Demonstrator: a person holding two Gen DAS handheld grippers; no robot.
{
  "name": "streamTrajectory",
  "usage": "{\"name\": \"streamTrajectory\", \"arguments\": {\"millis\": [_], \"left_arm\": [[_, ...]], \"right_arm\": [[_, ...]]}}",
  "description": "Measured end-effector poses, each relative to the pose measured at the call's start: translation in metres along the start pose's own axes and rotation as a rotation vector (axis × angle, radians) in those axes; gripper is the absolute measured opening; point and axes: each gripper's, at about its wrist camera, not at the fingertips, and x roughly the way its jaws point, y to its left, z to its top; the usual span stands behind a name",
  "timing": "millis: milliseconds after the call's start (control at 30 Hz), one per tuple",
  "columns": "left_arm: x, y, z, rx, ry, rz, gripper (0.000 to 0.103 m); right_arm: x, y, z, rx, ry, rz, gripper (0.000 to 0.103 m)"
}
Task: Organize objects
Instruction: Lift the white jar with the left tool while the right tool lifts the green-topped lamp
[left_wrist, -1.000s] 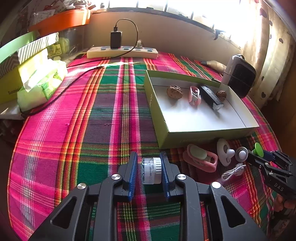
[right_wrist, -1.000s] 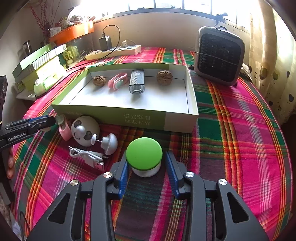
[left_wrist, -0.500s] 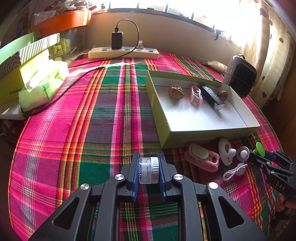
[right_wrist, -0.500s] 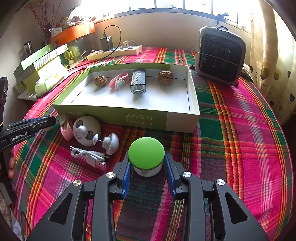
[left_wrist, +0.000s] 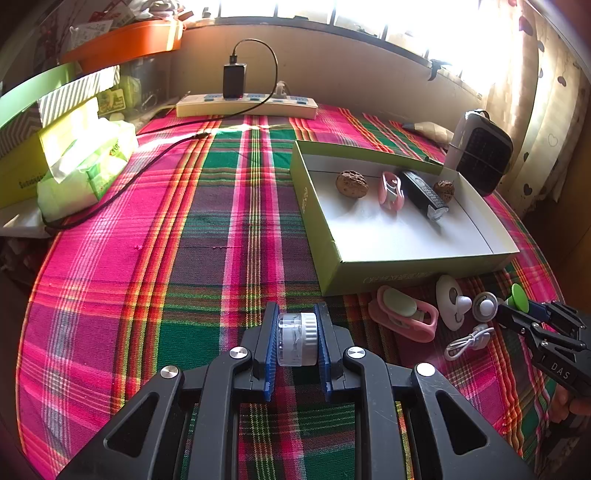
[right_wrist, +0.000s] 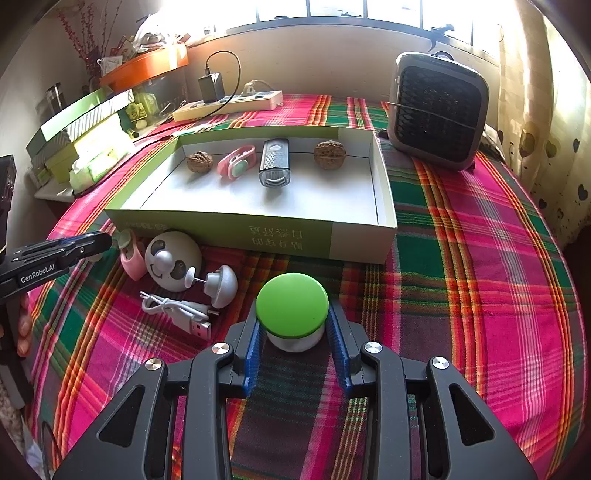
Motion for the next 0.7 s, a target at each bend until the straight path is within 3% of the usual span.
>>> {"name": "streamTrajectory", "arguments": {"millis": [400, 467, 533, 700], "left_arm": [[-0.0015, 0.0016, 0.0007, -0.009, -0.001, -0.007, 0.017], [-0.0025, 0.0022, 0.0011, -0.008, -0.005, -0.006, 0.017], [-0.0041, 0.0027, 0.0021, -0.007, -0.01, -0.003, 0.017], [-0.0038, 0.0025, 0.0016, -0.006, -0.007, -0.002, 0.017]], "right_arm": [[-0.0023, -0.0013, 0.0004, 0.007, -0.01, 0.0, 0.033], [-0.0031, -0.0016, 0.0004, 0.007, -0.013, -0.001, 0.03], [-0.0057, -0.0013, 0.0011, 0.005, -0.027, 0.002, 0.019], [-0.006, -0.0027, 0.0006, 0.01, -0.032, 0.008, 0.019]]}}
